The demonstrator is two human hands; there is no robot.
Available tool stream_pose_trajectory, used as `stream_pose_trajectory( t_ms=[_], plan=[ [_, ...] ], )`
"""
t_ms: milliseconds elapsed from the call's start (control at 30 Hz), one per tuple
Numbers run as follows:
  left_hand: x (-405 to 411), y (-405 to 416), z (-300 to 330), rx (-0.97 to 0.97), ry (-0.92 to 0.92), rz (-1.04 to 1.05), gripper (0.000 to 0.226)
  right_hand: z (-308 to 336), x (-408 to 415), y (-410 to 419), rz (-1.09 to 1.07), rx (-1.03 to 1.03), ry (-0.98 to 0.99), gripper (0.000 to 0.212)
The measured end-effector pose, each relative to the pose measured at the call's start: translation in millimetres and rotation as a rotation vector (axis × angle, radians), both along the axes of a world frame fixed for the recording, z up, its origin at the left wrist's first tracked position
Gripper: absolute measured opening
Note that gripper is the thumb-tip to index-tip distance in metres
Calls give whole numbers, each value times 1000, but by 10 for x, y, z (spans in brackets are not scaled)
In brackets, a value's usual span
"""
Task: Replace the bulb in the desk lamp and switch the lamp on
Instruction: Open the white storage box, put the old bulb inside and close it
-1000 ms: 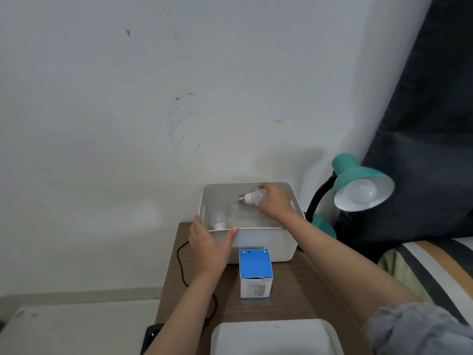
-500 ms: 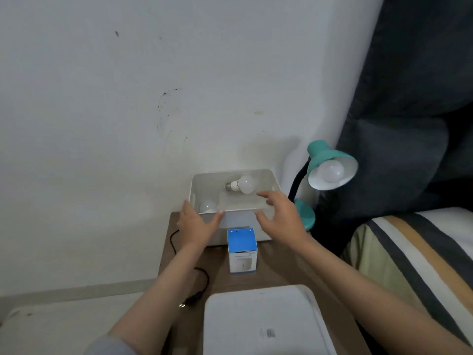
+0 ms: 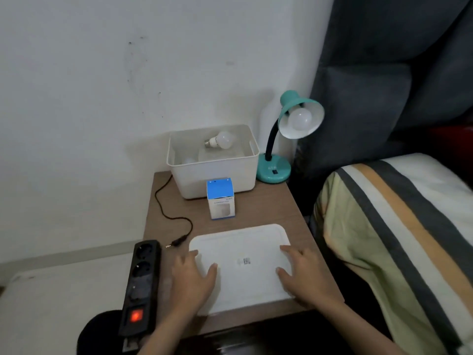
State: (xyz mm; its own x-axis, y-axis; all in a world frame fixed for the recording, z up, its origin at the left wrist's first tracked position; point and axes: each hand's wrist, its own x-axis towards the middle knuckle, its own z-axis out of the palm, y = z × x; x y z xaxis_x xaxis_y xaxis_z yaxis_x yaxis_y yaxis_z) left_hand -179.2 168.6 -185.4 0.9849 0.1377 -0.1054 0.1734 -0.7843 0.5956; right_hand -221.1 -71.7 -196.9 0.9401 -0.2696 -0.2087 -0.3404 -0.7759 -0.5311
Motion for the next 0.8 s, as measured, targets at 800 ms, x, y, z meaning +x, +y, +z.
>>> stream_pose_trajectory(
  t_ms=[800],
  plan=[
    [627, -13, 888, -281, -452, 112, 36, 981, 739, 82, 3, 111, -450, 49]
  ],
)
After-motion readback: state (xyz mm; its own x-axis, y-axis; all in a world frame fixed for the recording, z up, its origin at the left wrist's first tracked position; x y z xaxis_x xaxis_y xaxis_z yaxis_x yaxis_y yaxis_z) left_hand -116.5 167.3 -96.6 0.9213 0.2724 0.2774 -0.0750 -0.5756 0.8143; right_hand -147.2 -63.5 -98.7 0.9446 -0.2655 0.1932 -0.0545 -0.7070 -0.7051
